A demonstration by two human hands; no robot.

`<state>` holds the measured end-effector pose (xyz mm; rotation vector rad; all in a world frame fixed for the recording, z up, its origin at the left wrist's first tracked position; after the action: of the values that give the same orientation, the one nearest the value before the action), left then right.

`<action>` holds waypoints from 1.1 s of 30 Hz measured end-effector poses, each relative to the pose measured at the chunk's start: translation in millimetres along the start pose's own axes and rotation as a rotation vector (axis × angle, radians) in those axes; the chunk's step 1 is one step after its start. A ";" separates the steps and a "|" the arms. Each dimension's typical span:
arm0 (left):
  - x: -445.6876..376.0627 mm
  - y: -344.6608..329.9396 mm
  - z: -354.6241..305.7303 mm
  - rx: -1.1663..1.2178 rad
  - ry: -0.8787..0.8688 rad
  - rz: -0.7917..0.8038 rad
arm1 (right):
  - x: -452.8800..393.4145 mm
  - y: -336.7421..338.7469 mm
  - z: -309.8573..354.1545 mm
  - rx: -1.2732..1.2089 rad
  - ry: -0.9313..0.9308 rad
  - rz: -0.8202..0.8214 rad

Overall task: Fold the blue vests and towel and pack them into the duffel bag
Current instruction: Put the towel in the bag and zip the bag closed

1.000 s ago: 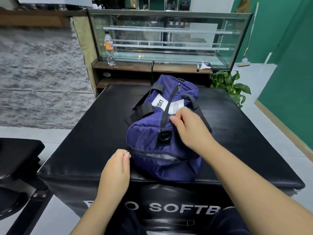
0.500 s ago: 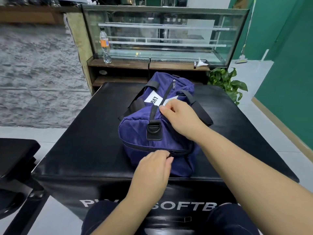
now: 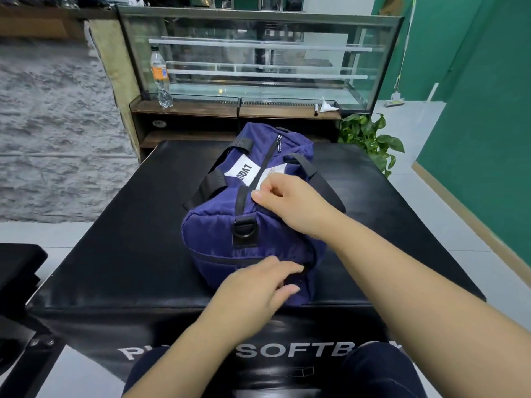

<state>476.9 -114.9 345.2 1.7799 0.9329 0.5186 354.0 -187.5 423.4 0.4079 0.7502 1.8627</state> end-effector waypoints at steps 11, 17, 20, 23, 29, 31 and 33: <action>11.9 26.5 120.0 0.458 0.436 -0.161 | 23.0 -9.8 -40.7 0.133 -0.296 -0.046; 20.8 18.9 104.3 0.630 0.343 -0.345 | 11.4 -1.0 -62.4 -0.108 -0.468 0.032; 20.4 14.2 86.8 0.691 0.288 -0.303 | 1.4 -2.1 -57.8 -0.238 -0.391 0.080; 15.3 -1.1 69.0 0.641 0.207 -0.196 | -6.7 0.9 -54.1 -0.186 -0.361 0.124; -6.3 -43.0 24.7 0.610 0.112 -0.110 | -4.2 20.1 -40.2 0.047 -0.243 0.309; -15.4 -53.6 14.8 0.697 0.083 -0.103 | -6.0 20.5 -35.3 0.131 -0.249 0.370; -23.0 -59.3 7.5 0.787 0.068 -0.116 | -9.0 21.0 -31.3 0.219 -0.298 0.419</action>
<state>447.3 -126.6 289.6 2.3858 1.4026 0.1285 324.4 -211.0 414.5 1.0249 0.7020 2.0431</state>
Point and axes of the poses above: each hand's wrist, its own x-axis away from the middle knuckle, its own y-axis out of the back of the hand, z = x × y, the point moved 1 cm from there along -x, towards the middle knuckle, and after that the axes turned 10 degrees about z, right-handed, at the moved point
